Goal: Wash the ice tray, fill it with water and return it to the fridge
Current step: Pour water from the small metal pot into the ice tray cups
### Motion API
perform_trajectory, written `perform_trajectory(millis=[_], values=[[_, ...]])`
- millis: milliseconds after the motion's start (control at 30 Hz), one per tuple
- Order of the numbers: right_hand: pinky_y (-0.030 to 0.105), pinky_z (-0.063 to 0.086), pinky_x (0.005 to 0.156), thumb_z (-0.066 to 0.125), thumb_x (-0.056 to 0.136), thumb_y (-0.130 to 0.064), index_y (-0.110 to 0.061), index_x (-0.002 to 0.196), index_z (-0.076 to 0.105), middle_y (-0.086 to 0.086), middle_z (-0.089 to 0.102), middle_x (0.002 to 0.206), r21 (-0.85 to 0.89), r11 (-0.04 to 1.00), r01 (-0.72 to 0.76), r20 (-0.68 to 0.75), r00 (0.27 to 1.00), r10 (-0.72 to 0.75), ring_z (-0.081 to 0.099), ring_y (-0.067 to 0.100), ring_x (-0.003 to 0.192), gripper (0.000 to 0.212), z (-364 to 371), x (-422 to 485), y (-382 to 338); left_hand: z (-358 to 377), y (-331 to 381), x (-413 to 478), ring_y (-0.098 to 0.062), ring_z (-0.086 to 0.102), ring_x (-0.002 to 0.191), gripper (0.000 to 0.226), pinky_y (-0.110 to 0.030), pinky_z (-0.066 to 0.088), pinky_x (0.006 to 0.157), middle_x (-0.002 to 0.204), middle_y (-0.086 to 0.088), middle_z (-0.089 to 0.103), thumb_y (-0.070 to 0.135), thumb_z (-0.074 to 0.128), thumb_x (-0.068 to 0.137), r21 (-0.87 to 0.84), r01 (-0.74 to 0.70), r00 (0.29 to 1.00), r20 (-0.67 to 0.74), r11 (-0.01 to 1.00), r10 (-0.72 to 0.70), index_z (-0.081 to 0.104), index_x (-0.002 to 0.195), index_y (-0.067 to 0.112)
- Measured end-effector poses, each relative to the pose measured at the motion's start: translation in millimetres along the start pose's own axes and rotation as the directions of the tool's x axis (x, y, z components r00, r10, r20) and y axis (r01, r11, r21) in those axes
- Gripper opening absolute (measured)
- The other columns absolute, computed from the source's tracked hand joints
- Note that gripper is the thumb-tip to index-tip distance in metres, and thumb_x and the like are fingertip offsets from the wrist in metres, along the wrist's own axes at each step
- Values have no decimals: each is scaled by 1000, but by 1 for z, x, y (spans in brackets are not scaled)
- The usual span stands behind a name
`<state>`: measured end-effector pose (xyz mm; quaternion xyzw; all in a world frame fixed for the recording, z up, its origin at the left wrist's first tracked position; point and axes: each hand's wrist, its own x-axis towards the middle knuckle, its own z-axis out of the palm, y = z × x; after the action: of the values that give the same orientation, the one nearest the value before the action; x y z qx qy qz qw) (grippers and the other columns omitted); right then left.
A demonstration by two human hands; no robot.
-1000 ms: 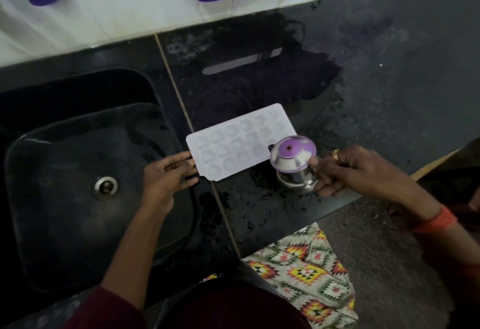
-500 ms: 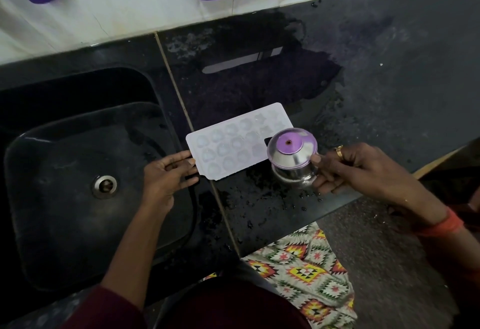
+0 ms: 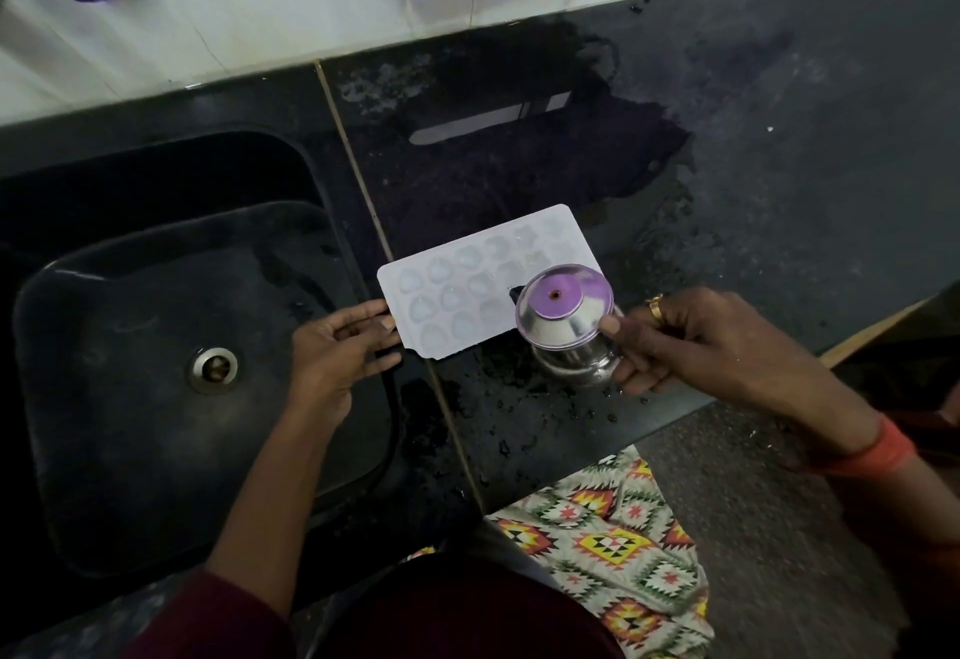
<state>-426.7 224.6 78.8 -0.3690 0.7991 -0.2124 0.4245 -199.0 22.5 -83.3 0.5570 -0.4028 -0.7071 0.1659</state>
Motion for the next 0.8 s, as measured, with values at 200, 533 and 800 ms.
perform_trajectory(millis=[200,533,800], values=[[44,64,73,56,91,-49,-8,78,75,-4,79,72,-37,999,-17,30,999,19,77,10,67,47,3,4,-3,0,0,-1,-13,76,75,17,-25,60,58,84,-3,77,2,71,87,2,-9,1000,2,1000,9,73,102,10],[43,64,73,55,91,-50,-7,81,76,-3,79,74,-42,998,-42,37,998,43,77,10,68,49,5,5,-1,0,0,-1,-13,75,75,16,-25,59,57,83,-2,77,2,70,88,8,-13,1000,4,1000,13,73,102,11],[44,64,74,56,91,-49,-7,83,76,-1,79,75,-28,999,-43,38,998,44,77,12,69,48,3,3,0,-1,0,-3,-12,75,73,14,-25,60,58,82,-1,77,3,70,88,8,-20,1000,6,1000,20,73,99,12]])
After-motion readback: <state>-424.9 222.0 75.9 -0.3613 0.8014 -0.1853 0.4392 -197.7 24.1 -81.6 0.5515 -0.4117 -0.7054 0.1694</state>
